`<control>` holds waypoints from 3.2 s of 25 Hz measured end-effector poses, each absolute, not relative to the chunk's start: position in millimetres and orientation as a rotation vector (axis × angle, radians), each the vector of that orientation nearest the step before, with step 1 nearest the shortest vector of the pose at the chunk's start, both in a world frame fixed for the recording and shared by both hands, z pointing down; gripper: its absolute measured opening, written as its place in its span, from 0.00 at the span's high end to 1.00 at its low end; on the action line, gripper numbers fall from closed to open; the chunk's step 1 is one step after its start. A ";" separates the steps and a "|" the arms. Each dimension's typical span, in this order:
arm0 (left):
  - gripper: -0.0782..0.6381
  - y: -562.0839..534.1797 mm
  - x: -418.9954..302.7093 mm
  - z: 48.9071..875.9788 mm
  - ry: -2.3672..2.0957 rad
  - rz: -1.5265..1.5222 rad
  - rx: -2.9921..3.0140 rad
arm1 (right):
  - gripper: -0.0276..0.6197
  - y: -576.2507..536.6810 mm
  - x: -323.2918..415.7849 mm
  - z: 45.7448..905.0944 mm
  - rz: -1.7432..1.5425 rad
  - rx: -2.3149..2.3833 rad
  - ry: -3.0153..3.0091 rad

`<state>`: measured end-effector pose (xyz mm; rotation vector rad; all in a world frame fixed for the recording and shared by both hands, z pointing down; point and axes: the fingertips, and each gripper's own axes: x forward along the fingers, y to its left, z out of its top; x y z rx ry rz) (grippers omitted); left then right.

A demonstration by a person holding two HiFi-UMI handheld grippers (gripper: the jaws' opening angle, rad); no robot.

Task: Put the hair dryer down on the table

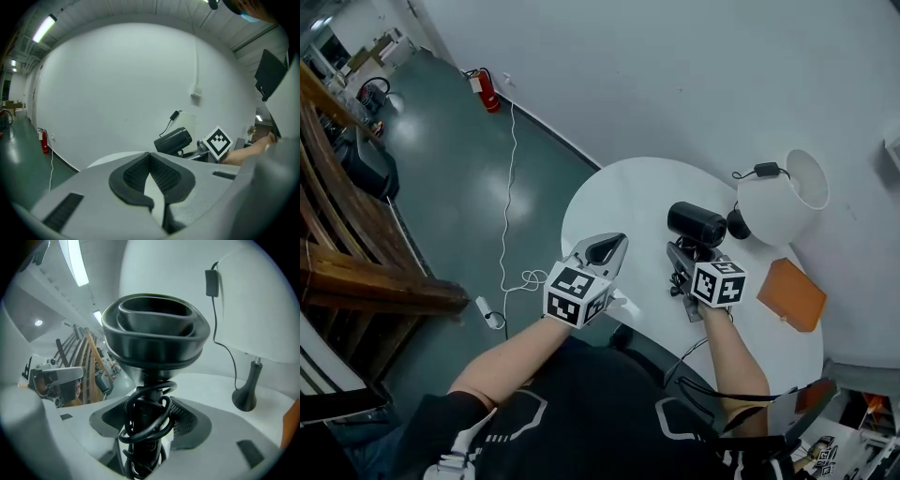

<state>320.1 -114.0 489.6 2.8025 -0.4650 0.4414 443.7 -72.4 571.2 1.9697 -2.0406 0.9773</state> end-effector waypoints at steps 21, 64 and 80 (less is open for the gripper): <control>0.88 -157.9 231.2 524.7 -0.823 0.461 2.600 | 0.53 -154.0 349.6 635.4 1.186 1.439 -2.198; 0.88 -196.5 184.2 609.6 -1.001 0.545 2.346 | 0.52 -243.2 271.4 708.8 1.548 0.745 -2.204; 0.88 -185.5 186.6 601.4 -0.941 0.617 2.404 | 0.52 -244.2 278.5 717.3 1.447 0.621 -2.096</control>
